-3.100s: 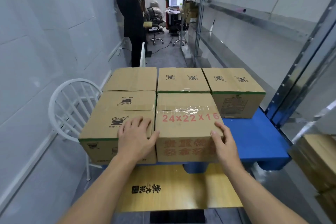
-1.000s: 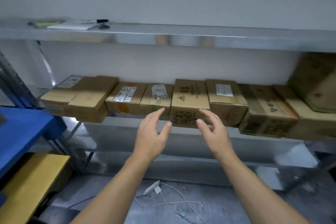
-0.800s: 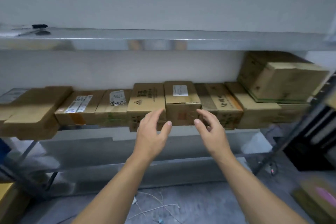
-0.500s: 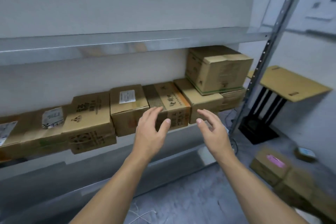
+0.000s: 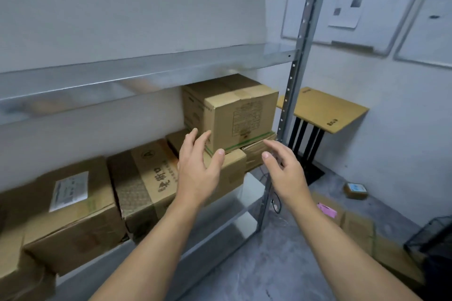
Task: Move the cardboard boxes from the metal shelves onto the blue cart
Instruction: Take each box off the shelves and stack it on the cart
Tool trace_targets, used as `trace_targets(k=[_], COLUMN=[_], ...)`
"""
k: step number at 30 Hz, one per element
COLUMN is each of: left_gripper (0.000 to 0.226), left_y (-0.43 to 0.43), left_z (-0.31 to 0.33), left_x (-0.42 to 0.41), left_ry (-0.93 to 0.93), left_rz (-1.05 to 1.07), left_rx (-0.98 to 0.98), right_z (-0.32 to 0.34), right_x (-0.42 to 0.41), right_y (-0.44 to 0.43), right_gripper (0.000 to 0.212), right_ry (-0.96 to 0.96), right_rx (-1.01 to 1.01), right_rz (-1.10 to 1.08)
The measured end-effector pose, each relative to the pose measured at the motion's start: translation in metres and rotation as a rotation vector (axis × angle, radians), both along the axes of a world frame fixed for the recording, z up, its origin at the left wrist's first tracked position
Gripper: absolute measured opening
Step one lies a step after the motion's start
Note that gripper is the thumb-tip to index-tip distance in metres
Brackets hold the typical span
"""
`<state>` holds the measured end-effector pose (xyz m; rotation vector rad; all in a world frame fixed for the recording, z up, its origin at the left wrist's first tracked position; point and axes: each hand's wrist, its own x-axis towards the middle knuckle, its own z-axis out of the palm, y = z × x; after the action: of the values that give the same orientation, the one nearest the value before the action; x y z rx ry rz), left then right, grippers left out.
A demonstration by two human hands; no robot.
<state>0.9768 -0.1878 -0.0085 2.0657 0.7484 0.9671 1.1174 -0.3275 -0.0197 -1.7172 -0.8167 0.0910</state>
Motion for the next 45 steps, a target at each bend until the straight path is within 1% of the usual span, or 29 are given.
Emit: trace_targets(k=[6,10,13,15,17,19,21,24,26,28,30,32,36,41,45], left_gripper=[0.059,0.060,0.057,0.050,0.039,0.030,0.026,0.032,0.026,0.017,0.018,0.023,0.016,0.018,0.019], left_y=[0.044,0.062,0.068,0.071,0.074,0.075,0.075,0.072,0.067,0.062,0.059,0.057,0.045,0.017,0.001], left_z=[0.015,0.018,0.022,0.024,0.025,0.026,0.022,0.016,0.016,0.020,0.022,0.023,0.024,0.027,0.029], left_x=[0.071,0.097,0.111,0.120,0.127,0.133,0.140,0.150,0.157,0.165,0.170,0.171,0.175,0.183,0.178], left_ry=[-0.091,-0.072,-0.052,-0.083,-0.151,-0.201,-0.217,-0.297,-0.352,-0.364,-0.358,-0.367,-0.412,-0.459,-0.461], left_rz=[0.016,0.012,0.035,0.082,0.161,0.228,0.273,0.356,0.429,0.478,0.507,0.540,0.587,0.613,0.599], left_rx=[-0.025,-0.035,-0.084,-0.128,-0.178,-0.183,-0.176,-0.223,-0.228,-0.220,-0.225,-0.220,-0.245,-0.212,-0.184], right_z=[0.019,0.025,0.027,0.028,0.029,0.033,0.040,0.043,0.040,0.037,0.036,0.038,0.037,0.037,0.038], right_x=[0.069,0.105,0.127,0.140,0.152,0.163,0.175,0.195,0.209,0.221,0.228,0.233,0.239,0.245,0.244], right_y=[0.039,0.060,0.077,0.087,0.095,0.103,0.110,0.120,0.126,0.130,0.130,0.126,0.115,0.097,0.080], right_gripper=[0.027,0.029,0.032,0.034,0.036,0.036,0.036,0.037,0.041,0.044,0.042,0.038,0.032,0.026,0.028], right_ry=[-0.006,0.006,0.015,0.015,0.017,0.014,0.010,0.032,0.043,0.065,0.106,0.116,0.148,0.202,0.212], right_rx=[0.038,0.087,0.095,0.093,0.108,0.139,0.134,0.082,0.036,-0.005,-0.027,-0.040,-0.020,0.021,0.041], right_rz=[-0.047,-0.086,-0.106,-0.108,-0.099,-0.063,-0.036,0.025,0.102,0.197,0.298,0.351,0.408,0.431,0.449])
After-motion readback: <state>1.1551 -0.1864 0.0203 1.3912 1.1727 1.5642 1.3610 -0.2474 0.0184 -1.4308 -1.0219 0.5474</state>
